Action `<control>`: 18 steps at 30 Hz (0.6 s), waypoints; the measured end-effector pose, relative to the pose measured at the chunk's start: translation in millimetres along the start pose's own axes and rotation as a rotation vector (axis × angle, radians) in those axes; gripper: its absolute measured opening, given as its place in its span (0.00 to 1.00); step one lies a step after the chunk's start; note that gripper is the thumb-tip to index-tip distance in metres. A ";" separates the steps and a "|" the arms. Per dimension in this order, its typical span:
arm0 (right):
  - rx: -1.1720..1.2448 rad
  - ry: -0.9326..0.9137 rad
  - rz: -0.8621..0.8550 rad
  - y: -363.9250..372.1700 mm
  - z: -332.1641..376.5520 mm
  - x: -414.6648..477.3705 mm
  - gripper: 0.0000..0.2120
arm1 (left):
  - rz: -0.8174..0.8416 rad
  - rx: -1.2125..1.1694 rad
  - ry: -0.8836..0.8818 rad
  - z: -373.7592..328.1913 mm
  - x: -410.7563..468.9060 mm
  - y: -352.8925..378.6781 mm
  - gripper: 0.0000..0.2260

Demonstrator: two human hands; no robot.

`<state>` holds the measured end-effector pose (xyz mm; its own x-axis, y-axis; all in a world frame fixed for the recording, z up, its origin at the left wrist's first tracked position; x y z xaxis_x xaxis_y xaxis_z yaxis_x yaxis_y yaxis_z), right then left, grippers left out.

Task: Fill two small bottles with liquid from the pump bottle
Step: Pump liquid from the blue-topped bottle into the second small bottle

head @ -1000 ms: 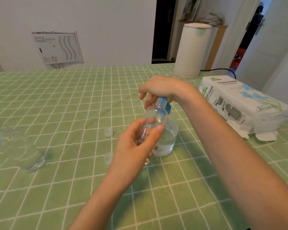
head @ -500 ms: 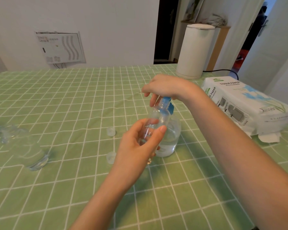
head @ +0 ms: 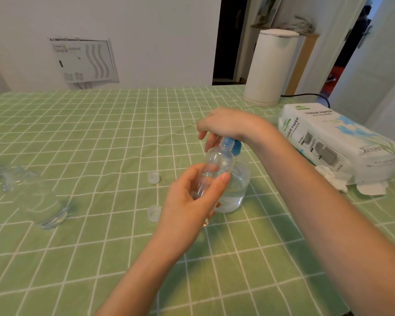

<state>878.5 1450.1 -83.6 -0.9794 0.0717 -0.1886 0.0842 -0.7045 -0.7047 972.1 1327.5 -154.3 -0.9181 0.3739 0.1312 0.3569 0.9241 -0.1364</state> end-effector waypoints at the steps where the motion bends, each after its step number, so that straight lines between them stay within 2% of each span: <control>1: 0.002 0.001 0.001 0.9 -0.4 0.0 0.12 | -0.004 0.000 -0.004 0.6 -0.3 -0.2 0.14; 8: -0.012 -0.023 -0.012 -8.1 5.0 -1.1 0.09 | -0.004 0.033 0.004 -1.5 1.5 -1.3 0.19; 18: -0.011 -0.029 -0.003 -6.2 6.0 0.2 0.11 | -0.002 0.030 0.015 -3.0 1.7 -1.0 0.18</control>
<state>876.7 1450.2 -75.2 -0.9846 0.0528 -0.1664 0.0832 -0.6965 -0.7127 970.7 1327.4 -151.0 -0.9160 0.3733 0.1467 0.3494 0.9223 -0.1650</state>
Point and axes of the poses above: each hand's wrist, its own x-axis towards the middle knuckle, its own y-axis out of the palm, z = x × y, the point moved 2 cm from there along x, towards the middle knuckle, and after that the axes turned 15 degrees about x, right-handed, at the moved point
